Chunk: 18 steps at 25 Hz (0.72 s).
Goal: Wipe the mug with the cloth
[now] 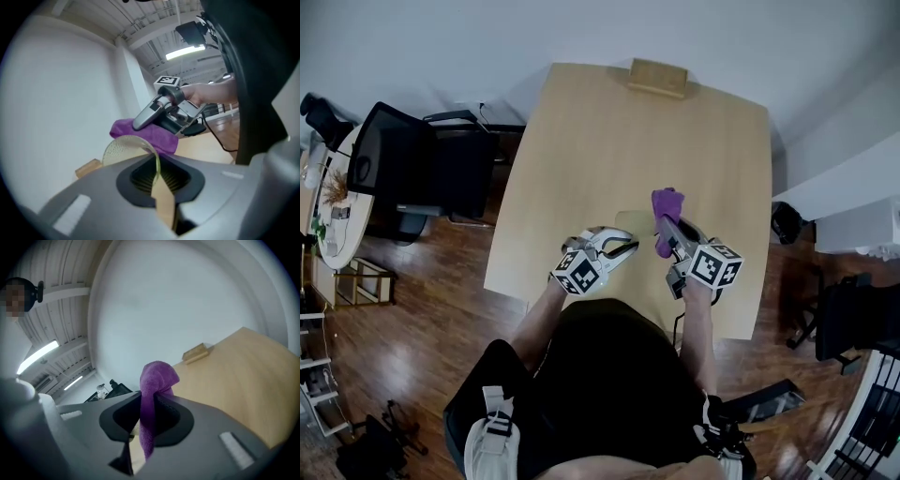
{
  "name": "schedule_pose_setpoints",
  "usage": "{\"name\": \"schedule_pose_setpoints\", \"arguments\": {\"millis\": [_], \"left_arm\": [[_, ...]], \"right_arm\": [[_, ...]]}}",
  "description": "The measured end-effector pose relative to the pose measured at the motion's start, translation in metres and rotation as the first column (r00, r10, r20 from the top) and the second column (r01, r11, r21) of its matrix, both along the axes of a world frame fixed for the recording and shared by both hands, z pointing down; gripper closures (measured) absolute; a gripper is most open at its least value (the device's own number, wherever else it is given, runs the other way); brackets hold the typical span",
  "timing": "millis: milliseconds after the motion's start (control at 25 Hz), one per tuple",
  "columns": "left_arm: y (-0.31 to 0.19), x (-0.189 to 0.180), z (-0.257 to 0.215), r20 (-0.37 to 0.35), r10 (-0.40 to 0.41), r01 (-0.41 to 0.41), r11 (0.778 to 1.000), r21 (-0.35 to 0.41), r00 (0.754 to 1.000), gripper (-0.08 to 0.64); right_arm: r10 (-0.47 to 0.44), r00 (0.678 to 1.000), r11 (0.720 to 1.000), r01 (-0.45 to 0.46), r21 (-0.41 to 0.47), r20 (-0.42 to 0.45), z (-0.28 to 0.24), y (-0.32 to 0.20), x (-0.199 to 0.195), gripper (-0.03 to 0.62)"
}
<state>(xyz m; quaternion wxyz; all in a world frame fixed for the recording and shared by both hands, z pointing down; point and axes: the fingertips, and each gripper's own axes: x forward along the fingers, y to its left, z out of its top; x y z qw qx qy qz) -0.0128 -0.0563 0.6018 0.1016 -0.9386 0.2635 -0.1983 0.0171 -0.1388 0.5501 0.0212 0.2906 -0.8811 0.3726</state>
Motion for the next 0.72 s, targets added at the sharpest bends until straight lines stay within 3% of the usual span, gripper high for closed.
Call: {"name": "schedule_pose_setpoints", "arguments": {"millis": [120,280,360,440,520,600,720], "left_arm": [[0.002,0.004,0.010,0.063,0.020,-0.020,1.000,-0.009,0.998,0.512],[0.002,-0.006,0.017,0.087,0.014,-0.014,1.000,-0.007,0.996,0.518],[0.004,-0.009,0.016,0.099,0.016,-0.017,1.000,0.012,0.995,0.518],[0.008,-0.012,0.015,0.120,0.030,-0.034,0.999,0.032,0.992,0.518],[0.013,-0.013,0.017,0.140,0.055,-0.062,0.997,0.046,0.989,0.518],[0.017,-0.008,0.018,0.158,0.089,-0.099,0.994,0.055,0.983,0.518],[0.022,0.001,0.024,0.204,0.146,-0.160,0.986,0.053,0.968,0.518]], "right_arm": [[-0.100,0.994,0.995,0.100,-0.001,0.036,-0.005,0.031,-0.038,0.531],[-0.270,0.954,0.963,0.268,0.032,0.128,-0.033,0.063,-0.071,0.532],[-0.201,0.970,0.980,0.197,0.041,0.139,-0.040,0.046,-0.051,0.532],[-0.063,0.992,0.998,0.060,0.028,0.109,-0.034,0.016,-0.016,0.532],[0.016,0.998,1.000,-0.016,-0.002,0.061,-0.015,-0.004,0.009,0.531],[-0.007,1.000,0.999,0.008,-0.039,0.017,0.005,-0.006,0.012,0.531],[-0.133,0.991,0.989,0.131,-0.073,-0.011,0.020,0.016,-0.017,0.531]]}}
